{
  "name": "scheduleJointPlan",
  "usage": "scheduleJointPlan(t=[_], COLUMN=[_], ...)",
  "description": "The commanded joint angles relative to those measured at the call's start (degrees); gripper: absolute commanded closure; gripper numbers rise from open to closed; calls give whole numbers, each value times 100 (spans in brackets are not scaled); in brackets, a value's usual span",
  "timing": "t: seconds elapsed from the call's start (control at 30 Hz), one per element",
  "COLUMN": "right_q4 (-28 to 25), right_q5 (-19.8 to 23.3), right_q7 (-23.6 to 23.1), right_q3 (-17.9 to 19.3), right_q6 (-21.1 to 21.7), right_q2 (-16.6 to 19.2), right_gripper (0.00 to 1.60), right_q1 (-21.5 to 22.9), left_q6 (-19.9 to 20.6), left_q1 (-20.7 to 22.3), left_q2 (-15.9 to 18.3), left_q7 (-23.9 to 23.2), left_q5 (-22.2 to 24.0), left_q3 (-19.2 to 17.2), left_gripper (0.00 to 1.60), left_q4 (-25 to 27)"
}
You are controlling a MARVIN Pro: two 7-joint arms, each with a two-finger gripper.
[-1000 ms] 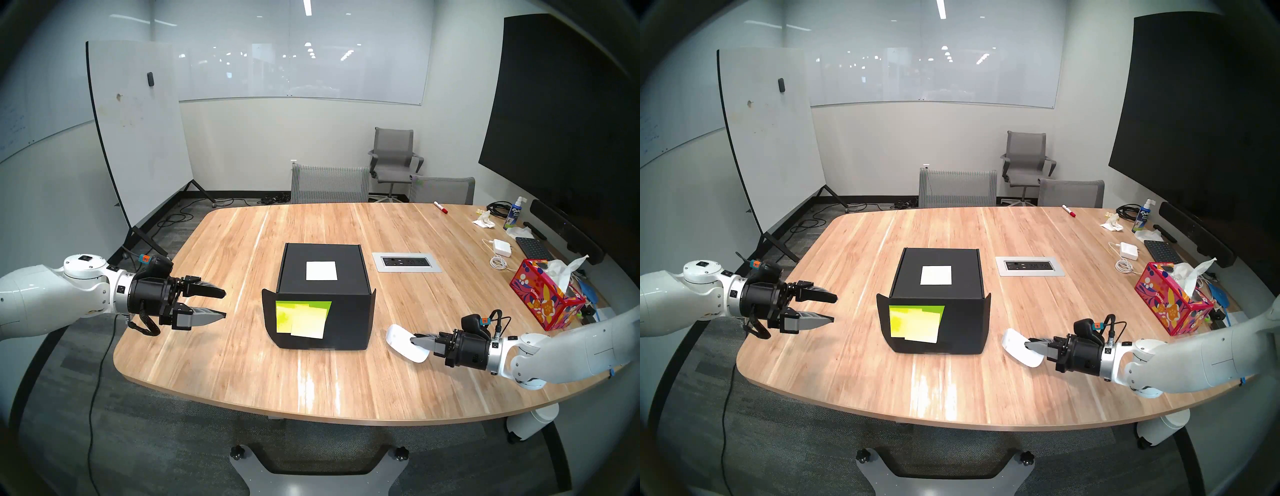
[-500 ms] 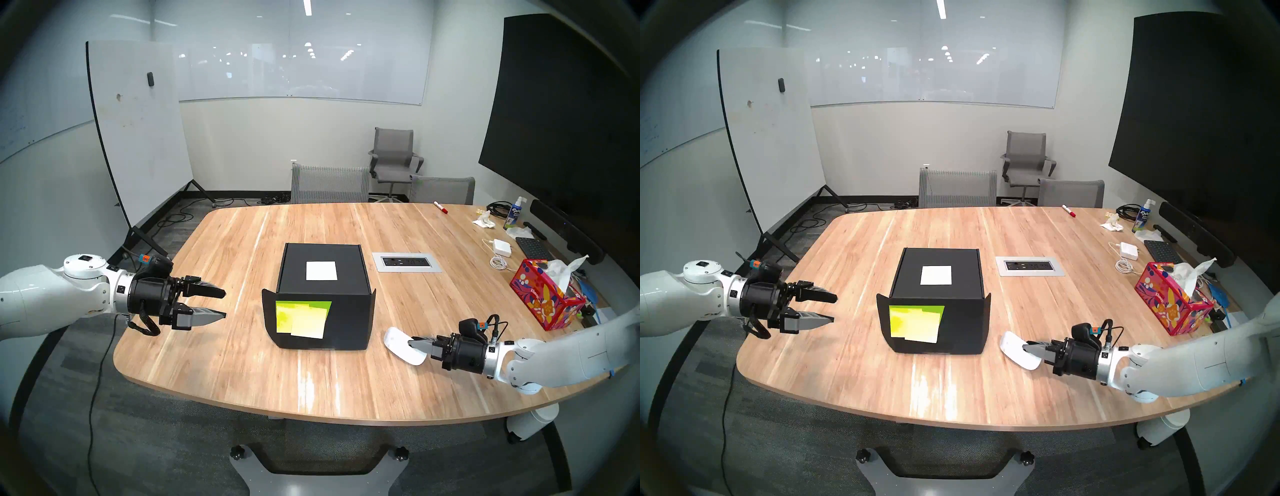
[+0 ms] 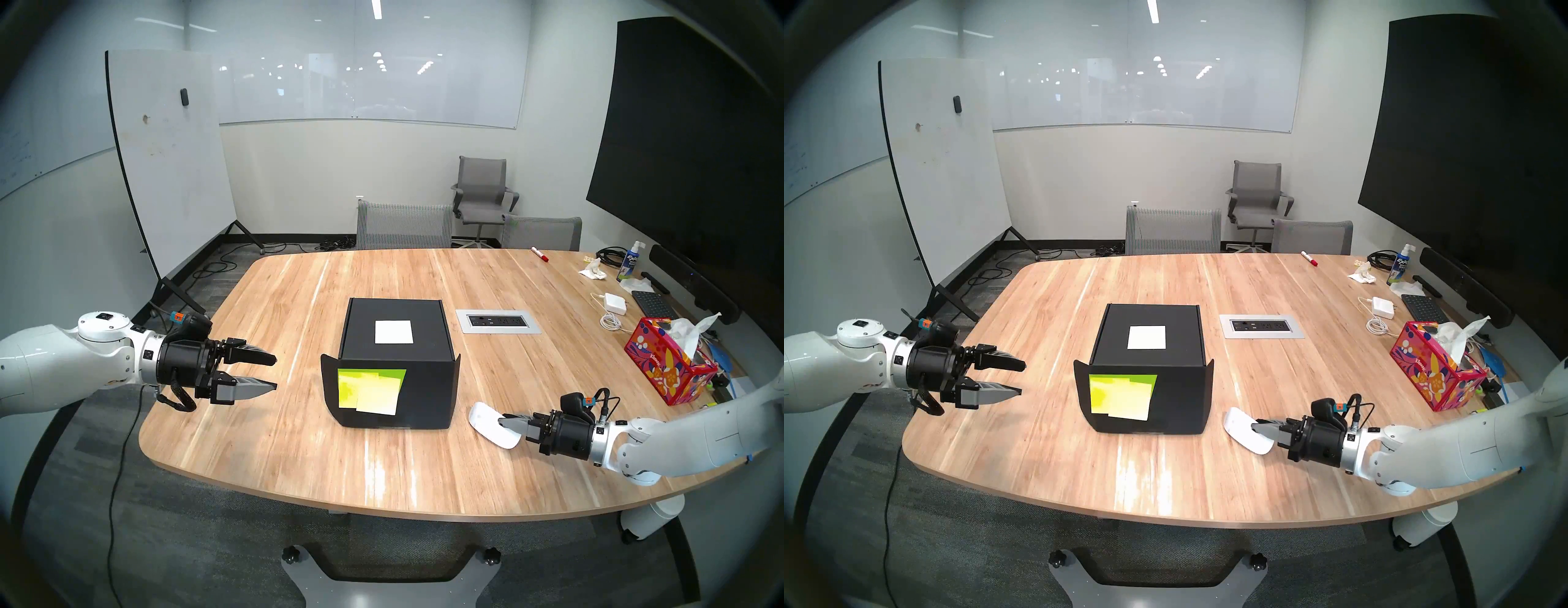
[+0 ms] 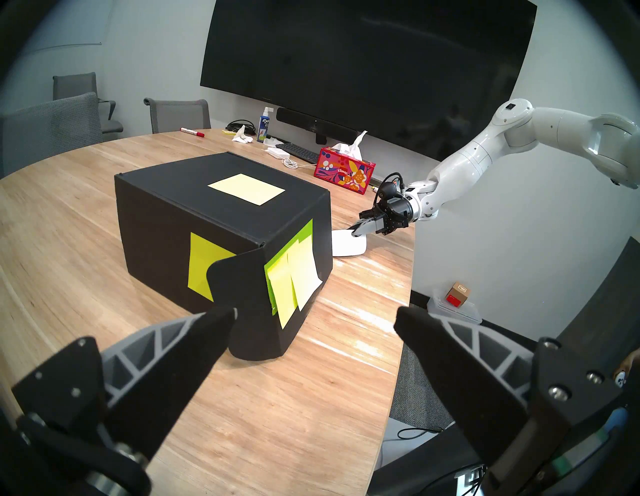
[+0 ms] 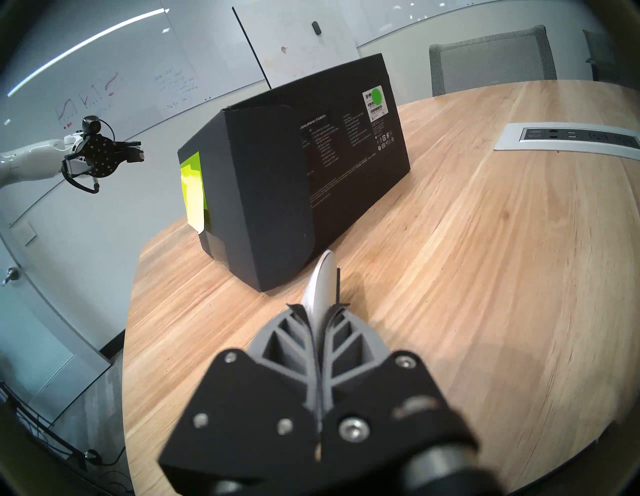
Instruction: Open the box and place the mouse inside
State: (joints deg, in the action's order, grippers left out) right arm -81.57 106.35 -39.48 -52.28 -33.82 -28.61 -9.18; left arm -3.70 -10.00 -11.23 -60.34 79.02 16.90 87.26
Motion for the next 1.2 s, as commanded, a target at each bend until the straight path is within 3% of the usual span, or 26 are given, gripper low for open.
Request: scheduleJointPlan(t=[0.0,0.3,1.07,1.17], right_q4=[-13,10,102,112], right_q5=[59,99,307,313], right_q7=[-26,-57,-139,-143], right_q3=[91,103,136,136], right_q6=[-72,-23,17,8], right_q2=[10,-21,-91,-95], right_gripper=[149,160,160,151], right_q1=[38,18,-163,-175], left_q6=[14,14,15,15], left_q1=[71,71,71,71], left_q2=[-6,-6,-6,-6], left_q7=[5,5,5,5], left_q5=[17,17,17,17], left_q3=[-65,-65,-65,-65], left_gripper=[0,0,0,0], left_q4=[-1,-1,-1,-1])
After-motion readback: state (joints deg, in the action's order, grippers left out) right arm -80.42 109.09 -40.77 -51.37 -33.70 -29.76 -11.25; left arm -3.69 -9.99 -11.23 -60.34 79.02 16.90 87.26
